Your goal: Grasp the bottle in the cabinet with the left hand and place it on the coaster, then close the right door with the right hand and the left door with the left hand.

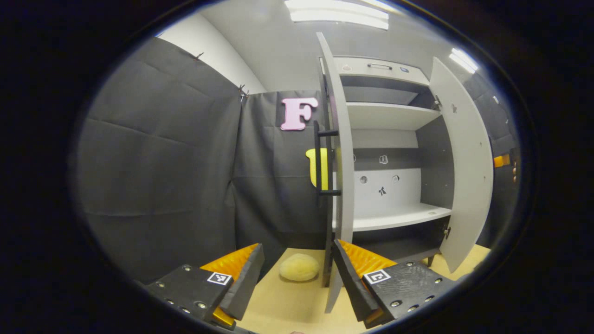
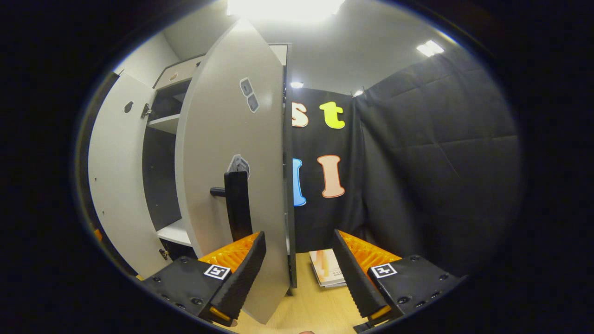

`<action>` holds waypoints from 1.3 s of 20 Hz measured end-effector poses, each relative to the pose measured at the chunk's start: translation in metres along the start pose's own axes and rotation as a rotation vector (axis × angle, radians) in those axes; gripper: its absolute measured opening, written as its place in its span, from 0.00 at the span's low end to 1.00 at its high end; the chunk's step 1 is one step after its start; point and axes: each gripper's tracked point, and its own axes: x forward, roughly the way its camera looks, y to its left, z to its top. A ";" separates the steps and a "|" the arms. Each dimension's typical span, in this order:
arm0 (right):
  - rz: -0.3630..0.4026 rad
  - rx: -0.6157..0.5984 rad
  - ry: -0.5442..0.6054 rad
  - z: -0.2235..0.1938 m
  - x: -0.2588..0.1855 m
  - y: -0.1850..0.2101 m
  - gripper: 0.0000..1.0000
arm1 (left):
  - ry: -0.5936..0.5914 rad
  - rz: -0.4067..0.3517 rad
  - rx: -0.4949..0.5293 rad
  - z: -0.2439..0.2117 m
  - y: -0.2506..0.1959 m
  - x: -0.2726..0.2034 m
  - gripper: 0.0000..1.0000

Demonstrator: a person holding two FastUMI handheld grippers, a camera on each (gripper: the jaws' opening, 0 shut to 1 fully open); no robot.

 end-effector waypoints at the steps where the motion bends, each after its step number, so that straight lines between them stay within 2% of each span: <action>1: 0.009 0.005 -0.002 0.001 0.002 0.007 0.94 | 0.000 0.006 0.002 0.001 0.005 0.000 0.88; 6: 0.064 0.024 0.001 -0.001 0.011 0.039 0.94 | 0.003 0.035 -0.003 0.001 0.032 -0.002 0.88; 14: 0.162 0.051 0.015 -0.006 0.038 0.095 0.94 | 0.036 0.059 -0.011 -0.004 0.038 -0.002 0.88; 18: 0.154 0.043 0.010 -0.006 0.040 0.097 0.94 | 0.031 0.057 0.003 0.001 0.037 -0.003 0.89; 19: 0.144 0.046 0.005 -0.005 0.039 0.094 0.90 | 0.030 0.055 0.006 0.003 0.037 -0.003 0.89; 20: 0.129 0.044 -0.002 -0.005 0.037 0.090 0.95 | 0.029 0.054 0.009 0.002 0.037 -0.004 0.88; 21: 0.113 0.037 -0.008 -0.005 0.035 0.085 0.96 | 0.027 0.053 0.012 0.003 0.037 -0.004 0.88; 22: 0.100 0.027 -0.012 -0.007 0.032 0.080 0.92 | 0.024 0.050 0.014 0.002 0.036 -0.005 0.88; 23: 0.089 0.015 -0.012 -0.011 0.029 0.076 0.95 | 0.021 0.047 0.017 0.004 0.036 -0.005 0.89; 26: 0.049 -0.010 -0.005 -0.023 0.016 0.057 0.96 | 0.007 0.033 0.019 0.007 0.037 -0.005 0.88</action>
